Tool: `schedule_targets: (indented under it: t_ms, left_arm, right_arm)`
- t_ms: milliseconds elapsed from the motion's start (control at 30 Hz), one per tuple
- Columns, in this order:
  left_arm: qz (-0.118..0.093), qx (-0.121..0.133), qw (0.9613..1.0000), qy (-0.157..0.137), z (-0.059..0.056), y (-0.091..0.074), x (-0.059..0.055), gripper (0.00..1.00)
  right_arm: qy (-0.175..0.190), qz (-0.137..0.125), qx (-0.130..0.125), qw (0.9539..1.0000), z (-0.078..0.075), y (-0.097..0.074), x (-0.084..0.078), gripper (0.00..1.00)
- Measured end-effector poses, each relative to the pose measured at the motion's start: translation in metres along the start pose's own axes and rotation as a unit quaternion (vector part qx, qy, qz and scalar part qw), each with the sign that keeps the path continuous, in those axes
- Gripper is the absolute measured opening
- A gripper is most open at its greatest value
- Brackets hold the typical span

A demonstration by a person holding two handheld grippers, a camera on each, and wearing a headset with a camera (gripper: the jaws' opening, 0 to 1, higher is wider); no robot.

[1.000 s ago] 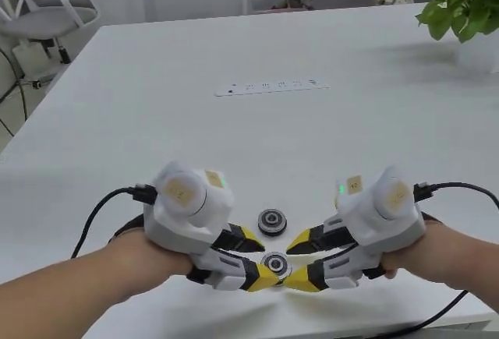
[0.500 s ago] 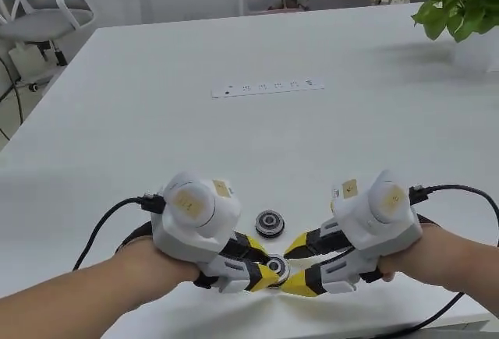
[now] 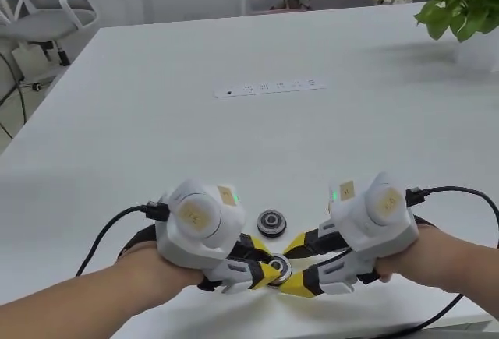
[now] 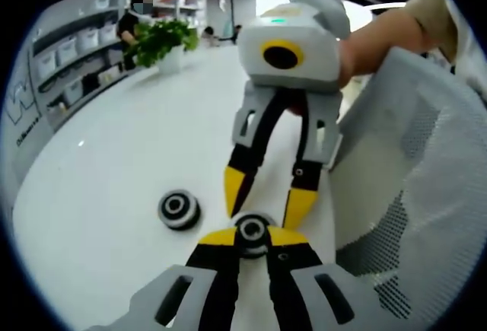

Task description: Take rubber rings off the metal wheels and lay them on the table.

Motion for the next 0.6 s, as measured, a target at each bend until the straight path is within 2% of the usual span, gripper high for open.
schedule_targets:
  t_ms: [200,600]
  left_arm:
    - [0.000,0.005,1.0000,0.003,-0.0006,0.0006,0.0002,0.14]
    - [-0.002,0.010,0.9999,0.002,-0.0006,0.0010,0.0000,0.14]
  right_arm:
    - [0.001,-0.004,-0.001,1.0000,-0.0005,0.0017,0.0032,0.26]
    - [0.013,-0.009,-0.006,0.9999,0.0009,-0.0046,-0.0007,0.23]
Point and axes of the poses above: the centre of the closed fingertips' face, and the gripper's own axes: y roughly forward along the fingers, z roughly to its left, x roughly out of its top, the point moved 3 cm from there along -y, roughly backward along the fingers, and after that the axes turned 2 degrees about y, right-handed, at the moved point
